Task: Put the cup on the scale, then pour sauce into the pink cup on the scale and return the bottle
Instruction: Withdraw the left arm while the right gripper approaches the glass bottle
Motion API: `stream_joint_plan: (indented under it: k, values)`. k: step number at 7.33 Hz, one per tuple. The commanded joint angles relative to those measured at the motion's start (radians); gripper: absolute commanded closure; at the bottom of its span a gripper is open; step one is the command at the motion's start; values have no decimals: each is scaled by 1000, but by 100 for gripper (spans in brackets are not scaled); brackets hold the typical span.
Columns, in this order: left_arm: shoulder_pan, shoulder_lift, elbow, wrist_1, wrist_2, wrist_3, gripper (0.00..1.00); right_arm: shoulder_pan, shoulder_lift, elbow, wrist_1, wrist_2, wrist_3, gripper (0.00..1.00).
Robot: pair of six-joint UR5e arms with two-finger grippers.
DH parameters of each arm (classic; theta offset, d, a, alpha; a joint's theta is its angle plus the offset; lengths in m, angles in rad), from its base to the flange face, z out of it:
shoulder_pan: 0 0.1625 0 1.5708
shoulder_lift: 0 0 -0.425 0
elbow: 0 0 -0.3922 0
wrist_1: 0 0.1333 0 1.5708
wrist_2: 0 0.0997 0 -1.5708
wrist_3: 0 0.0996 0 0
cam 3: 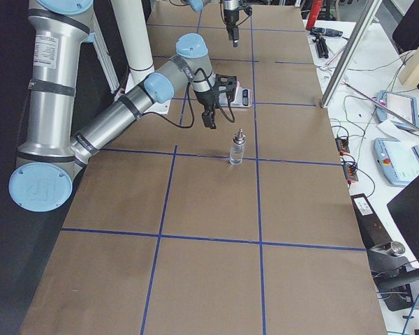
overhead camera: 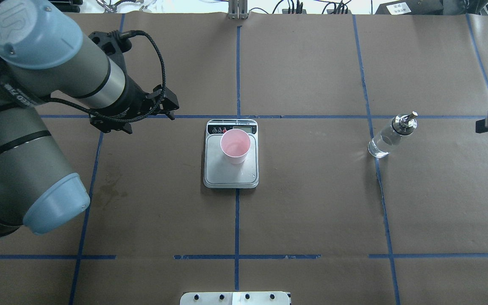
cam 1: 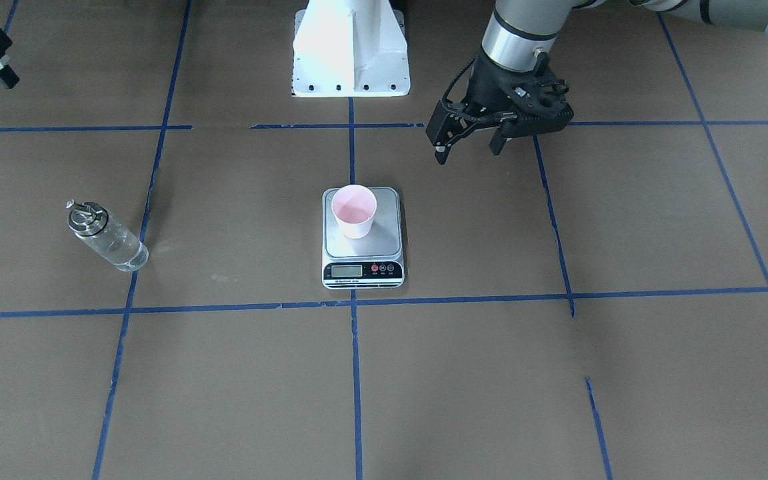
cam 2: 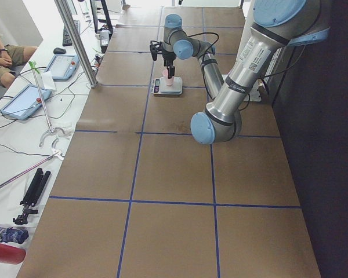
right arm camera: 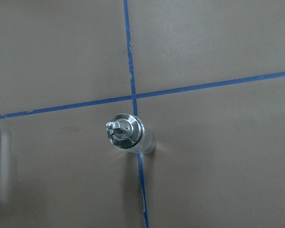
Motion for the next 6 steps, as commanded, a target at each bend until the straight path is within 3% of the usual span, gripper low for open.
stream_joint_plan:
  k: [1, 3, 6]
  values:
    - [-34, 32, -61, 70, 0, 99, 0, -161, -137, 15, 227, -209, 118, 0]
    - [-37, 55, -74, 71, 0, 105, 0, -277, -196, 15, 331, -379, 161, 0]
    - [-48, 110, -95, 74, 5, 209, 0, -579, -198, -4, 330, -784, 325, 0]
